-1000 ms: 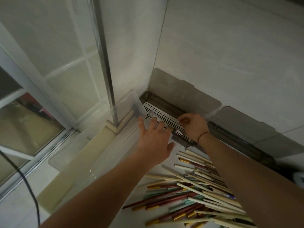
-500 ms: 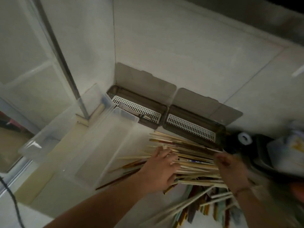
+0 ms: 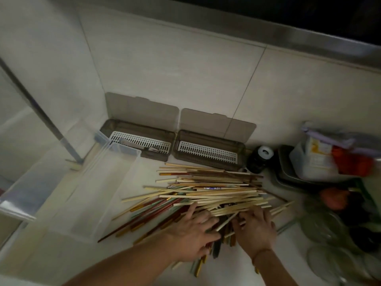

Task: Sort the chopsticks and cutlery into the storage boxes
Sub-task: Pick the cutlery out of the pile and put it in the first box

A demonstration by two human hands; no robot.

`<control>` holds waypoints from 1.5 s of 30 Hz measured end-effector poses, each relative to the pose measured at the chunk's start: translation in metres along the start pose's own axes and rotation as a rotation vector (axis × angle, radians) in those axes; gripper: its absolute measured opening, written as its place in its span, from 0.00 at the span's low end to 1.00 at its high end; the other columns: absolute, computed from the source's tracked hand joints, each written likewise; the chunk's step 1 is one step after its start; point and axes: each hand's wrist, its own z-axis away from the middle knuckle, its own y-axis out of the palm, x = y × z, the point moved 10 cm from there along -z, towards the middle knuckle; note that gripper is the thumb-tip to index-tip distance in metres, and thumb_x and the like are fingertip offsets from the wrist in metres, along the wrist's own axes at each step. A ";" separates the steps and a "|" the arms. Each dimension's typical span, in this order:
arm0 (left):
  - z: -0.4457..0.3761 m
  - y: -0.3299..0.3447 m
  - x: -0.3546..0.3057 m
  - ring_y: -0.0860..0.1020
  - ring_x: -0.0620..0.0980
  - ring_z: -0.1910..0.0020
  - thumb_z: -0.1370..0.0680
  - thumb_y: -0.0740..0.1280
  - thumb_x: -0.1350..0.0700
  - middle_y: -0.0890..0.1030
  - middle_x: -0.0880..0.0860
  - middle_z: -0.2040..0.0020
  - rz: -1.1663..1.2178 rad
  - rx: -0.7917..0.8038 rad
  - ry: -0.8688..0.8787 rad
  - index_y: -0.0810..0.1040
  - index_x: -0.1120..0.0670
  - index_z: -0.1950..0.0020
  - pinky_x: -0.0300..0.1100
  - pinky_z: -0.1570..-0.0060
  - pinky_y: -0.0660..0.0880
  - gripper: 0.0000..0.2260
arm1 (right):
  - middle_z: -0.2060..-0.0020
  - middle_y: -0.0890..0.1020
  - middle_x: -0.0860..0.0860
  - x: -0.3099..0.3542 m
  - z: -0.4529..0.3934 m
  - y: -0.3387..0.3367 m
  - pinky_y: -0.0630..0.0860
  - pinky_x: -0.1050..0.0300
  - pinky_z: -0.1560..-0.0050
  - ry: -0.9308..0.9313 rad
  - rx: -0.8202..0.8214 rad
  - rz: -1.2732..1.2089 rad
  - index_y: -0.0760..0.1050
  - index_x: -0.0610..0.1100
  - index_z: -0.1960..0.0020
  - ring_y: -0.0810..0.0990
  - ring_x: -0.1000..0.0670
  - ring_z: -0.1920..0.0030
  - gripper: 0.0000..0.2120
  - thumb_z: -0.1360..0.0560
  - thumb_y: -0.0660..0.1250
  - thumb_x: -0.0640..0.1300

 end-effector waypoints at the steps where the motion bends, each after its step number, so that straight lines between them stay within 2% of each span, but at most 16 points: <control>1: 0.000 0.000 0.001 0.49 0.58 0.23 0.20 0.59 0.43 0.56 0.56 0.22 -0.002 0.000 -0.023 0.61 0.47 0.25 0.67 0.31 0.31 0.24 | 0.38 0.70 0.57 0.001 0.001 0.001 0.69 0.54 0.41 0.008 0.020 -0.012 0.79 0.59 0.47 0.64 0.48 0.36 0.15 0.25 0.58 0.63; 8: 0.003 -0.004 0.006 0.47 0.58 0.23 0.19 0.57 0.44 0.54 0.54 0.22 -0.033 -0.002 -0.136 0.57 0.52 0.23 0.64 0.33 0.27 0.26 | 0.38 0.68 0.57 0.004 0.001 0.012 0.65 0.53 0.36 -0.046 0.146 -0.065 0.77 0.58 0.51 0.61 0.48 0.36 0.12 0.25 0.59 0.62; 14: 0.004 -0.011 0.009 0.49 0.58 0.24 0.19 0.58 0.44 0.57 0.54 0.23 -0.042 -0.055 -0.193 0.59 0.54 0.23 0.66 0.31 0.31 0.27 | 0.45 0.69 0.60 0.014 0.005 0.014 0.63 0.54 0.41 -0.173 0.200 -0.154 0.75 0.58 0.54 0.62 0.50 0.40 0.09 0.24 0.58 0.58; 18: 0.003 -0.016 0.011 0.50 0.59 0.24 0.20 0.58 0.44 0.58 0.54 0.24 -0.056 -0.073 -0.221 0.61 0.55 0.24 0.67 0.30 0.32 0.27 | 0.53 0.70 0.64 0.021 0.011 0.008 0.60 0.55 0.50 -0.316 0.138 -0.165 0.78 0.55 0.56 0.65 0.51 0.45 0.07 0.25 0.63 0.55; 21: 0.003 -0.017 0.011 0.49 0.59 0.24 0.20 0.58 0.45 0.57 0.54 0.23 -0.063 -0.071 -0.233 0.60 0.55 0.24 0.67 0.31 0.31 0.27 | 0.63 0.75 0.65 0.015 0.017 -0.006 0.66 0.56 0.60 -0.344 0.009 -0.193 0.78 0.57 0.67 0.73 0.51 0.56 0.04 0.36 0.72 0.53; 24: 0.003 -0.016 0.010 0.49 0.59 0.24 0.20 0.58 0.44 0.58 0.55 0.24 -0.064 -0.082 -0.225 0.61 0.55 0.24 0.67 0.32 0.30 0.27 | 0.65 0.77 0.65 0.005 0.025 -0.009 0.72 0.57 0.60 -0.340 0.012 -0.355 0.78 0.56 0.68 0.73 0.53 0.58 0.05 0.37 0.73 0.49; 27: 0.002 -0.016 0.013 0.48 0.58 0.24 0.19 0.57 0.44 0.58 0.54 0.23 -0.040 -0.087 -0.245 0.61 0.54 0.24 0.68 0.32 0.31 0.26 | 0.68 0.79 0.58 -0.008 0.031 -0.017 0.70 0.62 0.60 -0.177 0.141 -0.644 0.79 0.55 0.68 0.75 0.56 0.62 0.13 0.29 0.73 0.41; 30: 0.002 -0.021 0.015 0.50 0.56 0.23 0.19 0.55 0.44 0.60 0.52 0.24 0.025 -0.125 -0.261 0.64 0.52 0.26 0.65 0.29 0.33 0.23 | 0.67 0.82 0.51 -0.024 0.038 -0.006 0.74 0.55 0.56 0.044 0.332 -0.890 0.83 0.53 0.65 0.79 0.53 0.62 0.11 0.26 0.71 0.41; 32: 0.004 -0.029 0.016 0.56 0.53 0.25 0.19 0.56 0.43 0.65 0.49 0.28 0.092 -0.225 -0.249 0.68 0.49 0.30 0.61 0.27 0.36 0.20 | 0.66 0.84 0.49 -0.029 0.040 -0.015 0.75 0.52 0.50 0.146 0.341 -0.984 0.84 0.50 0.65 0.82 0.49 0.57 0.10 0.27 0.71 0.40; 33: 0.005 -0.034 0.016 0.59 0.52 0.26 0.20 0.56 0.43 0.67 0.47 0.30 0.115 -0.272 -0.233 0.69 0.47 0.31 0.60 0.26 0.40 0.19 | 0.67 0.84 0.47 -0.033 0.040 -0.023 0.76 0.55 0.52 0.205 0.313 -1.044 0.84 0.47 0.68 0.81 0.46 0.57 0.13 0.27 0.70 0.37; 35: 0.005 -0.041 0.014 0.62 0.50 0.29 0.20 0.57 0.42 0.69 0.46 0.32 0.126 -0.343 -0.190 0.67 0.46 0.32 0.59 0.25 0.49 0.18 | 0.71 0.80 0.43 -0.041 0.043 -0.032 0.74 0.63 0.64 0.359 0.313 -1.248 0.82 0.38 0.70 0.76 0.43 0.62 0.13 0.28 0.68 0.28; 37: 0.004 -0.055 0.008 0.67 0.48 0.33 0.20 0.60 0.44 0.73 0.44 0.36 0.143 -0.448 -0.128 0.71 0.45 0.35 0.56 0.27 0.56 0.15 | 0.72 0.79 0.42 -0.035 0.050 -0.035 0.69 0.57 0.66 0.365 0.455 -1.349 0.81 0.36 0.70 0.74 0.43 0.62 0.08 0.32 0.72 0.31; 38: 0.004 -0.065 0.005 0.70 0.47 0.36 0.20 0.61 0.46 0.76 0.43 0.41 0.178 -0.504 -0.087 0.74 0.45 0.38 0.55 0.28 0.60 0.11 | 0.69 0.80 0.41 -0.025 0.055 -0.034 0.65 0.55 0.63 0.331 0.579 -1.377 0.82 0.36 0.67 0.74 0.44 0.61 0.03 0.37 0.74 0.36; 40: 0.007 -0.083 0.004 0.74 0.45 0.47 0.20 0.64 0.50 0.80 0.43 0.50 0.307 -0.585 -0.001 0.80 0.48 0.47 0.50 0.38 0.71 0.06 | 0.64 0.78 0.39 -0.017 0.061 -0.024 0.61 0.52 0.60 0.286 0.776 -1.431 0.81 0.33 0.59 0.73 0.43 0.60 0.14 0.41 0.74 0.42; 43: 0.015 -0.096 0.018 0.78 0.44 0.57 0.18 0.63 0.52 0.82 0.47 0.54 0.498 -0.542 0.050 0.79 0.50 0.46 0.43 0.56 0.78 0.07 | 0.61 0.77 0.38 -0.012 0.057 -0.017 0.62 0.51 0.57 0.217 0.882 -1.414 0.80 0.35 0.57 0.74 0.43 0.58 0.22 0.41 0.75 0.52; 45: 0.026 -0.100 0.024 0.80 0.45 0.62 0.17 0.62 0.49 0.82 0.46 0.57 0.427 -0.509 0.098 0.76 0.48 0.45 0.42 0.64 0.79 0.05 | 0.61 0.79 0.39 -0.006 0.050 -0.015 0.65 0.52 0.56 0.180 0.902 -1.313 0.81 0.36 0.59 0.75 0.43 0.58 0.24 0.43 0.76 0.56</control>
